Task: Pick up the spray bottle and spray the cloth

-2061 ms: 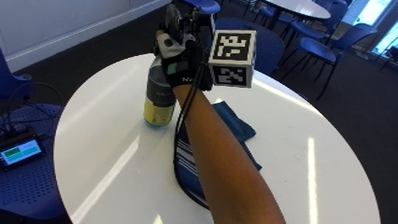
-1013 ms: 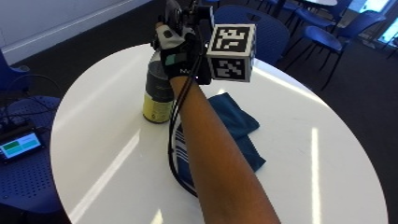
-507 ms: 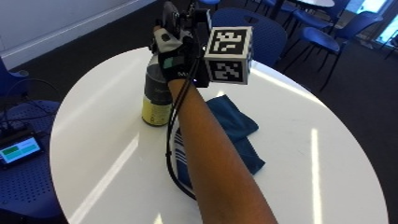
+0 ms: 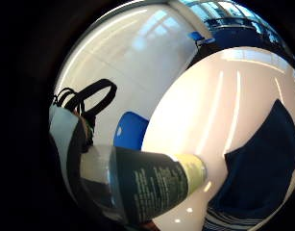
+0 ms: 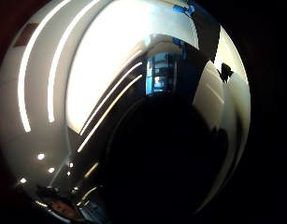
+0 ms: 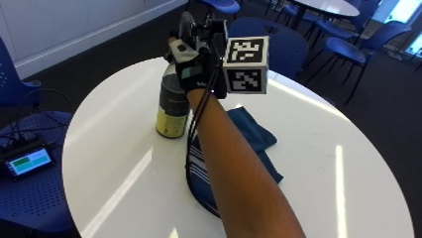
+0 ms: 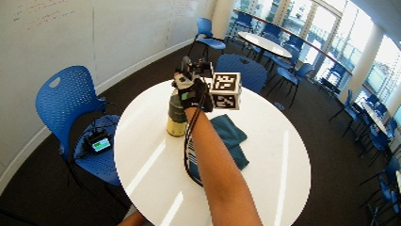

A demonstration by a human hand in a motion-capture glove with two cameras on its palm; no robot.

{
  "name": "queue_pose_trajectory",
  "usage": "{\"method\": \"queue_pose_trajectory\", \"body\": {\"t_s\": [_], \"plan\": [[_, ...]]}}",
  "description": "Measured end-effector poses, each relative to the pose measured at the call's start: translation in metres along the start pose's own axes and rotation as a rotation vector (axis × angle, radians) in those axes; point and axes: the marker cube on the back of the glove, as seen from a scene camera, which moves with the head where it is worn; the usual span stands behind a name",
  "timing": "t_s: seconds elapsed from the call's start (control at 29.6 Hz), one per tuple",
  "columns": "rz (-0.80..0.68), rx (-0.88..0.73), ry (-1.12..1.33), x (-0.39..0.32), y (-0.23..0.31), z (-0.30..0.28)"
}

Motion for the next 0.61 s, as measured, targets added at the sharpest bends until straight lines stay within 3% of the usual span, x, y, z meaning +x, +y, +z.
{"method": "queue_pose_trajectory", "body": {"t_s": [0.61], "plan": [[0.061,-0.077,0.023,0.018,0.006,0.005]]}}
